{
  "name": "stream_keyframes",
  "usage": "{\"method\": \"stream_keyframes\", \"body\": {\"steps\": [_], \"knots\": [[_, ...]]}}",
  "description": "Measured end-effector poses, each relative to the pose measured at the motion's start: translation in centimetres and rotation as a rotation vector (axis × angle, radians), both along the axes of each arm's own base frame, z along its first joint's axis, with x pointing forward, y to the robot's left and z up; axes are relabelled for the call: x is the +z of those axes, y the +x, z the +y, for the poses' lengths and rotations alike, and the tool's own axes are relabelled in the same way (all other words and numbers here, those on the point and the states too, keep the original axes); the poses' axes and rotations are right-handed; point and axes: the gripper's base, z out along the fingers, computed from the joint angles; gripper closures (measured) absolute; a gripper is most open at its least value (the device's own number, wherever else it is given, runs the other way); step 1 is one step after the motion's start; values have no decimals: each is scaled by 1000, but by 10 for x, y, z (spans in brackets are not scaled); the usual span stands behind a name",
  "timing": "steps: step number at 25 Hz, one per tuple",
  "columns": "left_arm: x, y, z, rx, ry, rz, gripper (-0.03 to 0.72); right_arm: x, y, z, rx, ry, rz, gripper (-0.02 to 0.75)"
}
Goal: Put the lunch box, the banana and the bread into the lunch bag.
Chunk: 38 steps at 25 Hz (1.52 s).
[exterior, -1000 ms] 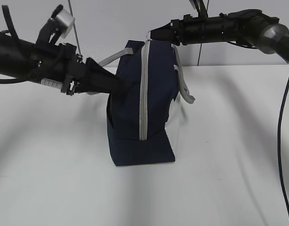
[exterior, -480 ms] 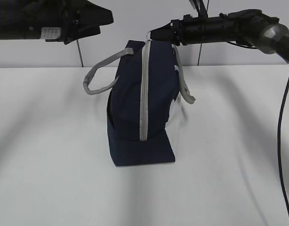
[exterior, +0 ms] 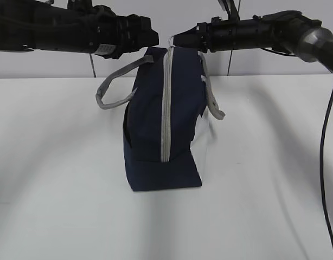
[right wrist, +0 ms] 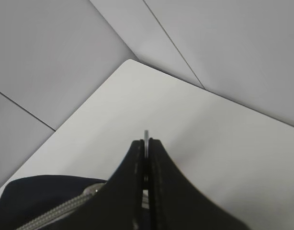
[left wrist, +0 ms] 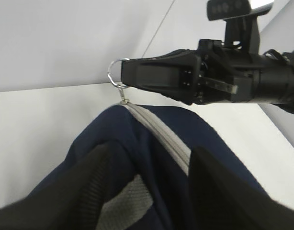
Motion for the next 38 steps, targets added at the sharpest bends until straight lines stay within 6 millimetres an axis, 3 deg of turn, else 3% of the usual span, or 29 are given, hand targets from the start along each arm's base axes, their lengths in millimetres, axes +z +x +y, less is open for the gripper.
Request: {"method": "stream_keyframes", "body": {"steps": [6, 11, 23, 33, 38], "knots": [[-9, 11, -3, 25, 23, 2, 348, 0, 0, 0, 0, 1, 2, 754], [-19, 17, -5, 28, 19, 25, 350, 0, 0, 0, 0, 1, 2, 754], [-21, 18, -12, 31, 21, 24, 367, 0, 0, 0, -1, 2, 3, 754], [-32, 23, -15, 46, -1, 61, 433, 0, 0, 0, -2, 1, 2, 754], [-32, 24, -15, 51, -13, 66, 517, 0, 0, 0, -2, 1, 2, 754]]}}
